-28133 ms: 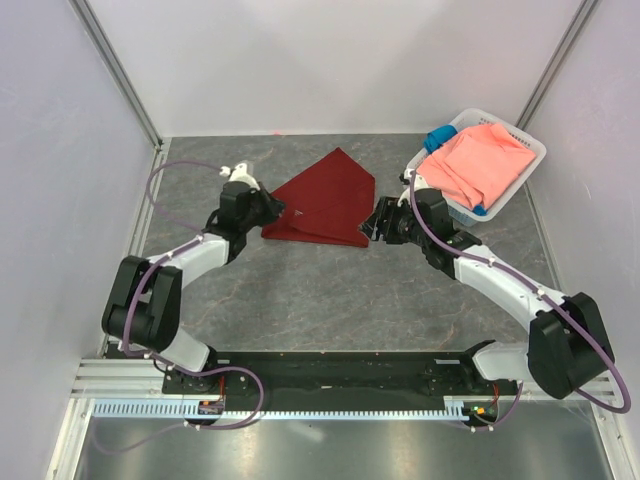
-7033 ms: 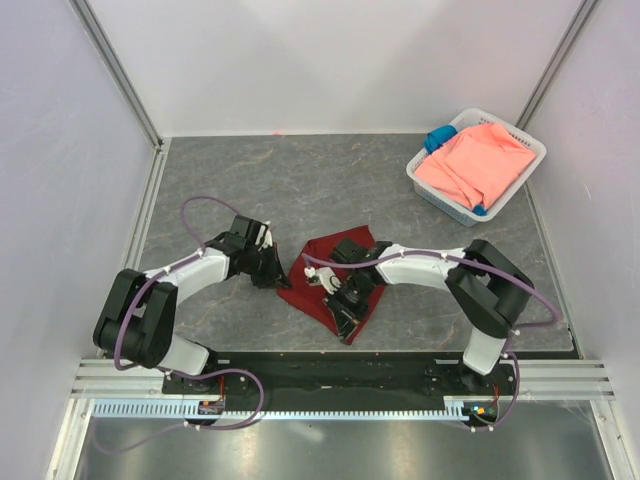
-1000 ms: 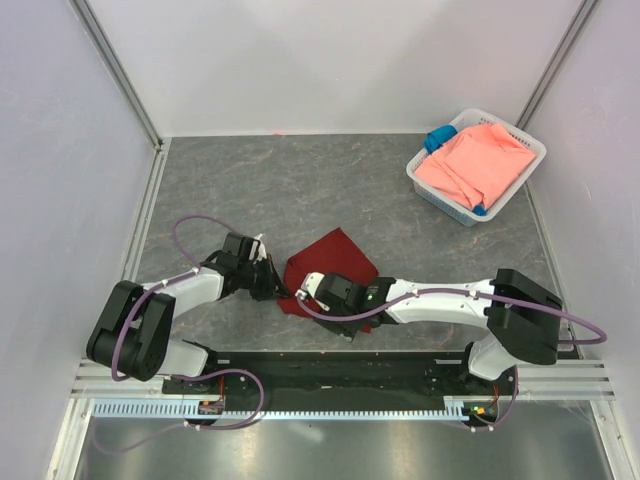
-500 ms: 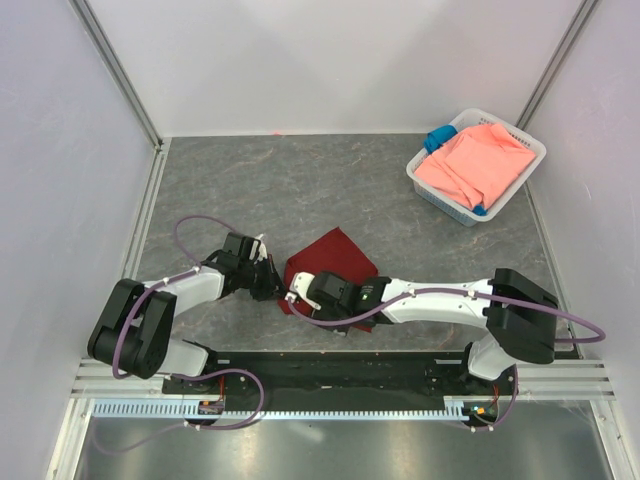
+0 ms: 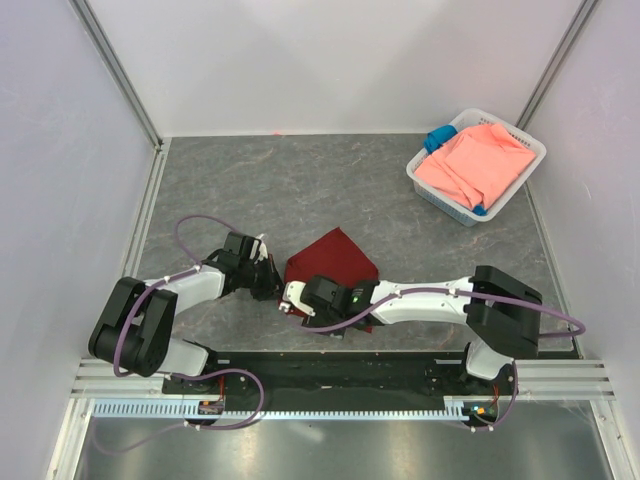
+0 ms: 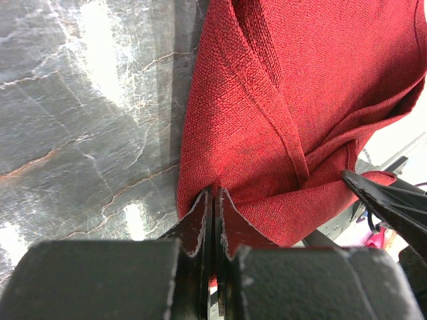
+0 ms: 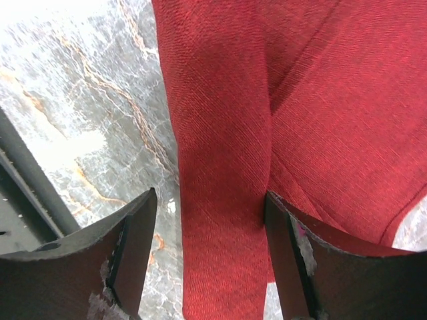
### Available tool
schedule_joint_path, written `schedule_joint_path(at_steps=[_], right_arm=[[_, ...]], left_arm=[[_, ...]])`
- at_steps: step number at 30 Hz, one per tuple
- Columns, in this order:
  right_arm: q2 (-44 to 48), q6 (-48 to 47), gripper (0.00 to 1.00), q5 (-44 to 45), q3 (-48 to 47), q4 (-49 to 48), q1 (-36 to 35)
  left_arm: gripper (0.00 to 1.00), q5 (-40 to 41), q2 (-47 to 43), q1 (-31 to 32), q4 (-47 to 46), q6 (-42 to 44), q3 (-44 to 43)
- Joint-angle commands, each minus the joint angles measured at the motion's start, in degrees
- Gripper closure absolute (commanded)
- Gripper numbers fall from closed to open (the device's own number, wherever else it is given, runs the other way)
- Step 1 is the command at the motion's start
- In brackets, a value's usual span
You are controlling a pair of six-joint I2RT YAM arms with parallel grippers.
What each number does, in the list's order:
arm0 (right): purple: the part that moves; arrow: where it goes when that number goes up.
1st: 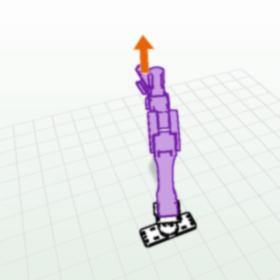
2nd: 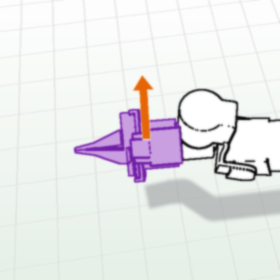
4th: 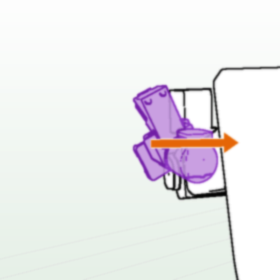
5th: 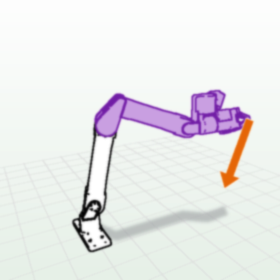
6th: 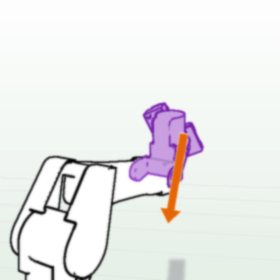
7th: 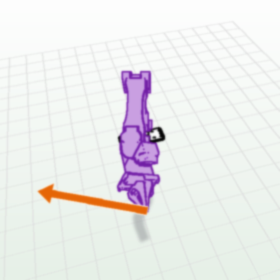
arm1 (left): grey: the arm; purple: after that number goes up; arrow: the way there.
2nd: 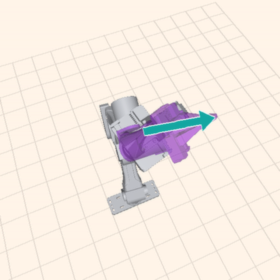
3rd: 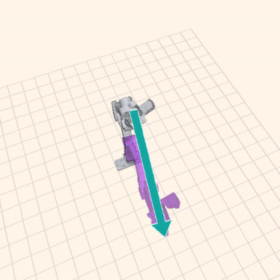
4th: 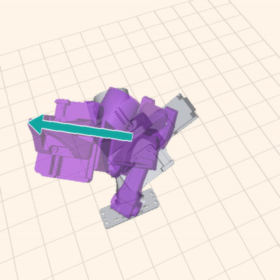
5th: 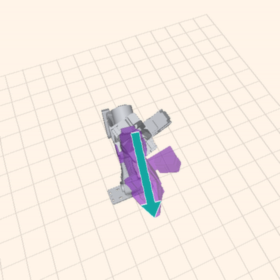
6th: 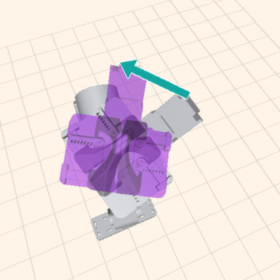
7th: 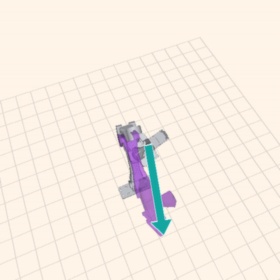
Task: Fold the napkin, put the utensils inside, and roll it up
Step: Roll the napkin with the utensil
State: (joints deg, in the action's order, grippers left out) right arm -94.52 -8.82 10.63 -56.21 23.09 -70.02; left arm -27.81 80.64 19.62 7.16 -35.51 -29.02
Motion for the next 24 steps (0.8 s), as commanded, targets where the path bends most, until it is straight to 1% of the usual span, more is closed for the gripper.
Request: schedule_joint_path(at_steps=[1,6,9,12,13,15,16,18,20,21,22,23,24], right_arm=[[-1.81,-1.99,0.28,-1.49,-1.71,-2.0,-0.03],[-3.56,-1.64,0.28,-5.18,-1.63,-2.26,1.46],[-4.62,-0.68,0.3,-8.87,-1.63,-1.65,2.69],[-5.5,0.2,0.36,-12.2,-1.63,-0.25,3.57],[-5.67,0.9,0.42,-13.0,-1.54,0.11,3.83],[-6.2,1.52,0.49,-15.9,-1.19,0.81,4.71],[-6.46,2.22,0.55,-17.04,-1.01,0.81,5.06],[-6.82,2.84,0.6,-20.82,-0.49,0.99,6.2],[-7.26,3.54,0.67,-23.37,-0.05,0.99,7.08],[-7.52,3.63,0.69,-25.64,0.22,0.99,8.05],[-7.78,3.72,0.72,-26.71,0.22,0.9,8.66],[-7.96,3.72,0.73,-28.02,0.48,0.9,9.89],[-8.22,3.63,0.74,-30.65,0.57,0.73,10.6]], left_arm=[[0.98,0.92,1.36,0.25,2.16,2.99,-0.25],[0.98,0.3,1.19,0.16,2.07,3.25,-0.34],[0.98,-0.05,0.83,0.25,2.16,3.25,-0.43],[0.98,-0.22,0.31,0.25,2.07,3.25,-0.52],[0.98,-0.22,0.13,0.25,2.07,3.16,-0.52],[0.98,-0.22,-0.57,0.25,2.07,2.9,-0.78],[0.98,-0.22,-1.44,0.25,2.24,2.73,-0.95],[0.97,0.04,-2.5,0.25,2.68,2.64,-1.57],[0.9,1.18,-4.61,0.16,3.91,2.64,-2.27],[0.81,1.7,-5.49,0.16,4.35,2.64,-2.45],[0.76,3.01,-7.15,0.16,4.79,2.72,-2.54],[0.68,3.64,-8.21,0.16,5.58,2.72,-2.54],[0.64,4.43,-9.18,0.07,6.02,2.72,-2.45]])
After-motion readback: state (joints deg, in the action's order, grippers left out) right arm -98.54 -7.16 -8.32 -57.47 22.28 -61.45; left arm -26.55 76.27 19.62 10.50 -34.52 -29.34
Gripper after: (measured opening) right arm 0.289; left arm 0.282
